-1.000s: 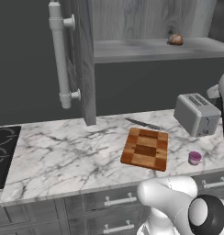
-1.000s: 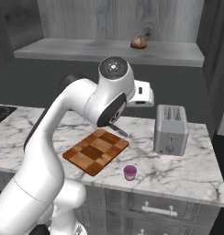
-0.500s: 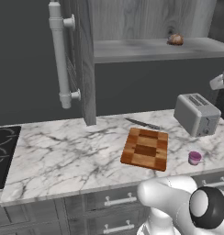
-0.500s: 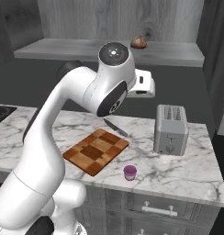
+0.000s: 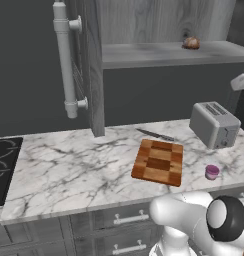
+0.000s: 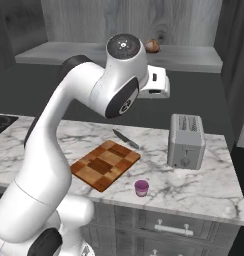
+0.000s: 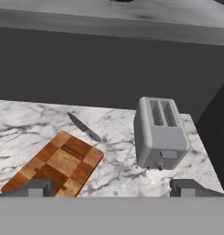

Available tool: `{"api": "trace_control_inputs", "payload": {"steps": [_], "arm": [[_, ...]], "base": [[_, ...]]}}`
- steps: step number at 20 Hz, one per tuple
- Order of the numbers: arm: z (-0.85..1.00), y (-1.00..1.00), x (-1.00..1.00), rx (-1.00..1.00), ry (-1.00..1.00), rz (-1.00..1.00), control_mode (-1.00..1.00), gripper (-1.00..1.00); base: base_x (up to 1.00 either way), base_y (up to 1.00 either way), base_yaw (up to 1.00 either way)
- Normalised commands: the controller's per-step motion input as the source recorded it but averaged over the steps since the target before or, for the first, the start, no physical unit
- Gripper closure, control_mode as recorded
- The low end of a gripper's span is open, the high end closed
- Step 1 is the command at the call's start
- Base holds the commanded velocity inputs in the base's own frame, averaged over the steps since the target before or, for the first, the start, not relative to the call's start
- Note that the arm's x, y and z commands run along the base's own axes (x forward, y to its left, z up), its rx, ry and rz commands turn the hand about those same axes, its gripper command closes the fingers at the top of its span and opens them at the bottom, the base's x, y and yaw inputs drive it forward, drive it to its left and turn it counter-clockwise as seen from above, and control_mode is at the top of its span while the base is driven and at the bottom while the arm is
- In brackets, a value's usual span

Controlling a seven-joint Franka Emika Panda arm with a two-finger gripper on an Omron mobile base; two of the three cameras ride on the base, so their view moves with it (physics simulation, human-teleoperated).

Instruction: Pick the bread, place it on the cutting board, pick the jam, place it on the counter, and close the cabinet.

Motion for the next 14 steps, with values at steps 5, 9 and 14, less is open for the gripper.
{"api": "trace_control_inputs", "payload": {"steps": [5,9,14], "arm": [[0.23,0.00,0.00,0.00,0.00,0.00,-1.00,-1.00],[0.23,0.00,0.00,0.00,0.00,0.00,-1.00,-1.00],[0.12,0.08,0.00,0.00,-0.01,0.00,-1.00,-1.00]], "base": [[0.00,0.00,0.00],[0.00,0.00,0.00],[0.00,0.00,0.00]]}}
